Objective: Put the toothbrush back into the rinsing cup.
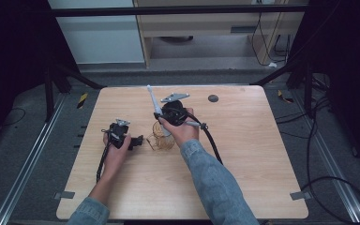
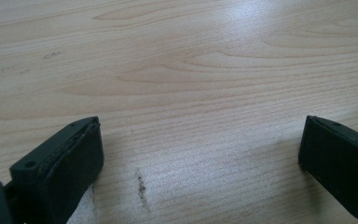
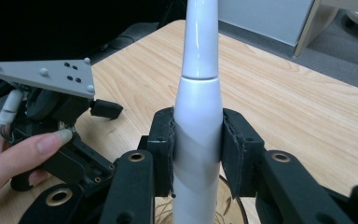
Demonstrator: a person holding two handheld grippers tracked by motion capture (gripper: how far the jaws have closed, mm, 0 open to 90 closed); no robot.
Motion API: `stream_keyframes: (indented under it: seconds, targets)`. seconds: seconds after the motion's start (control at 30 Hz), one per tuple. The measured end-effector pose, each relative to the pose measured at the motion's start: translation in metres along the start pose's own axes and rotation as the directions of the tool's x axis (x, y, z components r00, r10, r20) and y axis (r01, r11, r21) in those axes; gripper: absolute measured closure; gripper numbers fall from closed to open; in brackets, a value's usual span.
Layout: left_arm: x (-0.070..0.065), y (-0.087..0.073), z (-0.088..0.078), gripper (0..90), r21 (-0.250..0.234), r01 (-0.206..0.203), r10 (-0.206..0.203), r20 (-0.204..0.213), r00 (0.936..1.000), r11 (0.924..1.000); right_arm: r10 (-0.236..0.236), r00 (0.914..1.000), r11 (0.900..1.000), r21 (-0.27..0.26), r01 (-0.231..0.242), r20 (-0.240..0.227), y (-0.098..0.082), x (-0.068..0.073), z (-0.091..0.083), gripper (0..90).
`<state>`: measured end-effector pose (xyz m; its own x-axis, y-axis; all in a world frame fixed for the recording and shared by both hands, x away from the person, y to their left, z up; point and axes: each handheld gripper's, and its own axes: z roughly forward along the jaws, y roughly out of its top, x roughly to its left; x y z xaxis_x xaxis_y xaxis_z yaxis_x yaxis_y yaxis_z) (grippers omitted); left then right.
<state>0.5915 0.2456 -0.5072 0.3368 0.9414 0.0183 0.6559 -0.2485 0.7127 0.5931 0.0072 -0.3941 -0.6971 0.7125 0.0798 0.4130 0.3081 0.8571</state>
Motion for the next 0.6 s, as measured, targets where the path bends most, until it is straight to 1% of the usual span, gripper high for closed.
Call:
stream_keyframes:
  seconds: [0.3, 0.37, 0.6]
  targets:
    - [0.000, 0.000, 0.000, 0.0, 0.002, -0.002, 0.002, 0.000, 1.0000, 1.0000, -0.008, 0.9999, 1.000, 0.027, 0.008, -0.009, -0.006, 0.001, 0.002, 66.8]
    - [0.000, 0.000, 0.000, 0.0, 0.002, -0.002, 0.002, 0.000, 1.0000, 1.0000, -0.016, 0.9998, 0.999, 0.031, 0.016, -0.009, -0.007, 0.001, 0.003, 66.8]
    - [0.000, 0.000, 0.000, 0.0, 0.002, -0.002, 0.002, 0.000, 1.0000, 1.0000, -0.016, 0.9998, 0.999, 0.049, 0.016, -0.015, -0.013, 0.002, 0.006, 66.8]
